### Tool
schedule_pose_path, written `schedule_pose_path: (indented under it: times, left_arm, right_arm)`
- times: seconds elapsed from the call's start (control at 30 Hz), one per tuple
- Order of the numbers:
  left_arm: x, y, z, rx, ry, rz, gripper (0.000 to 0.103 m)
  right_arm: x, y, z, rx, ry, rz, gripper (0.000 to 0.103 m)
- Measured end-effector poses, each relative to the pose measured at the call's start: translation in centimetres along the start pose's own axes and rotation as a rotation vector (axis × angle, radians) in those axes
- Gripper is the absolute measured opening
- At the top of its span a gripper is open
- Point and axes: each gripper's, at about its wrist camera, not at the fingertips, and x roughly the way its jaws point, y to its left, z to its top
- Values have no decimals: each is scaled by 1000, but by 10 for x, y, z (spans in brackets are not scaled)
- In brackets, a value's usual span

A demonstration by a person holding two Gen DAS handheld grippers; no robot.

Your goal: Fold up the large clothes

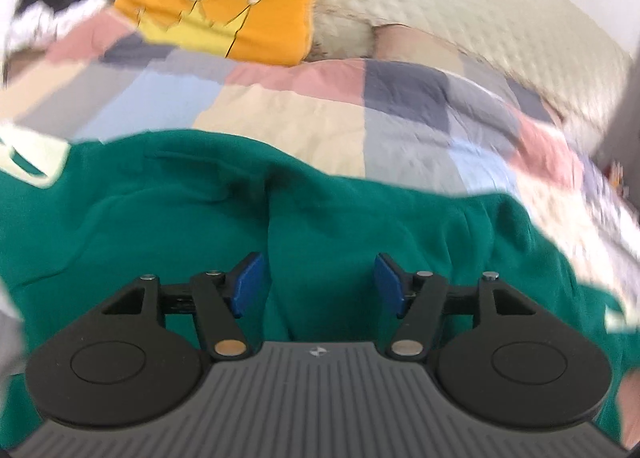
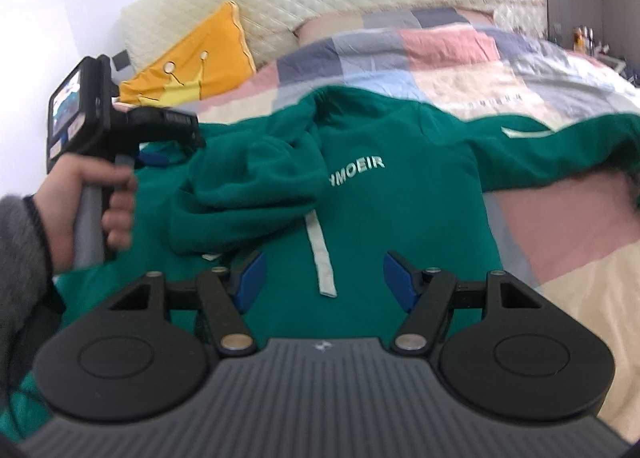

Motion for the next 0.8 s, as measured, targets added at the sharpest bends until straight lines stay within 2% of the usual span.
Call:
schedule_pose_path:
  times: [0.17,0.27,0.3,0.37,0.43,0.47,0.57,0.67,0.8]
  left_arm:
    - [55,24,25,-214,42,-61,67]
    - [80,31,34,-283,53,-92,67]
    - [89,30,37,-276,69,-81,66]
    - [107,22,43,-216,117,3,53]
    - [116,12,50,-139,128,54,23]
    - [117,7,56,-104,118,55,18]
    - [116,-2,76,-43,65,101,13]
    - [118,-5,95,-4,-9,183,11]
    - [133,-10,100,47,12,199,11]
  right_arm:
    - [12,-2,-1,13,14,1,67]
    - [19,-2,-4,22,31,2,67]
    - [22,-1,-4,23,39,2,67]
    - [27,1,-5,18,50,1,67]
    - [32,2,-6,9,60,2,67]
    - [34,3,-7,4,64,0,67]
    - [40,3,-8,1,76,-4,67]
    - [42,3,-7,0,73,-14,67]
    - [43,0,-7,2,57,-22,67]
